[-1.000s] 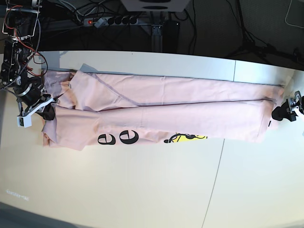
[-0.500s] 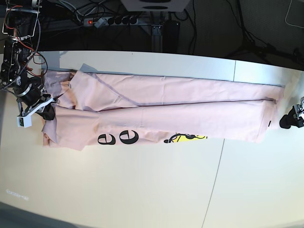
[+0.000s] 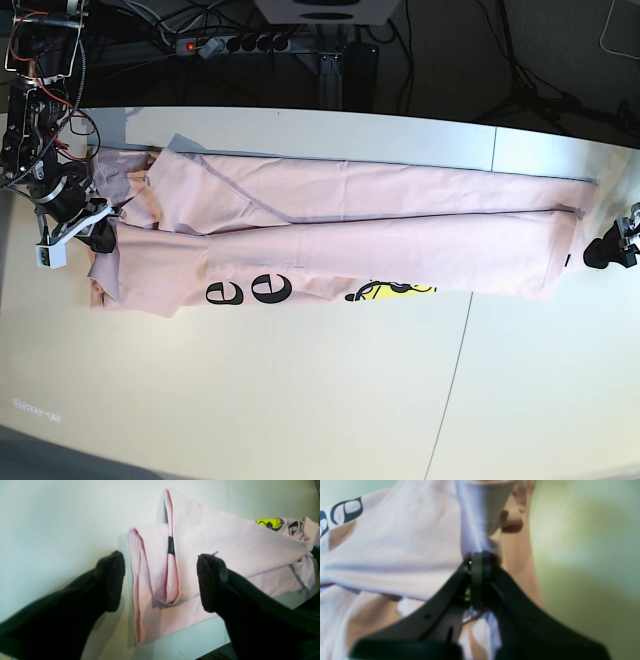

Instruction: Fold the T-shirt properly

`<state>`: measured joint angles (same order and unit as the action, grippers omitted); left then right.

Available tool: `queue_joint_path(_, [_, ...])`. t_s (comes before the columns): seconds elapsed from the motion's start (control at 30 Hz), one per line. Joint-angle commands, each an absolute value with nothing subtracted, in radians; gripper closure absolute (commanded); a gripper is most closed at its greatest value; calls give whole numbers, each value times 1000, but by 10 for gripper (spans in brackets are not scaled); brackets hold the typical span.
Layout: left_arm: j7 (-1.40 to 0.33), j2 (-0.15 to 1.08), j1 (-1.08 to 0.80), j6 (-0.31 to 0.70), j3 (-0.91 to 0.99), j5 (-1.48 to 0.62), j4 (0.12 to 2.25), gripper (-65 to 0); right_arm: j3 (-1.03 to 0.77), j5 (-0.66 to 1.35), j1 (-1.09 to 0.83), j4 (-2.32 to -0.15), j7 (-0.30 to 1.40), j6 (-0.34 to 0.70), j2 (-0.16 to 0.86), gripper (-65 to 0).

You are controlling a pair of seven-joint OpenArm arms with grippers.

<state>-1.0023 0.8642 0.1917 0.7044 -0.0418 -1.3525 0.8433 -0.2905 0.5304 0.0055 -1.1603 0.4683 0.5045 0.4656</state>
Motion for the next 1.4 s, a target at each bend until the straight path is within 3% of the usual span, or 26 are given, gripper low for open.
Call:
queue_joint_path(0.0, [-992, 897, 210, 698, -33, -1368, 852, -473, -294, 509, 8, -1163, 506, 571, 486, 0])
queue_joint_path(0.63, [-1063, 891, 210, 698, -33, -1484, 852, -473, -294, 509, 8, -1163, 505, 571, 485, 0])
queue_joint_path(1.37, [-969, 830, 154, 698, -33, -1304, 851, -473, -294, 524, 8, -1163, 505, 571, 484, 0])
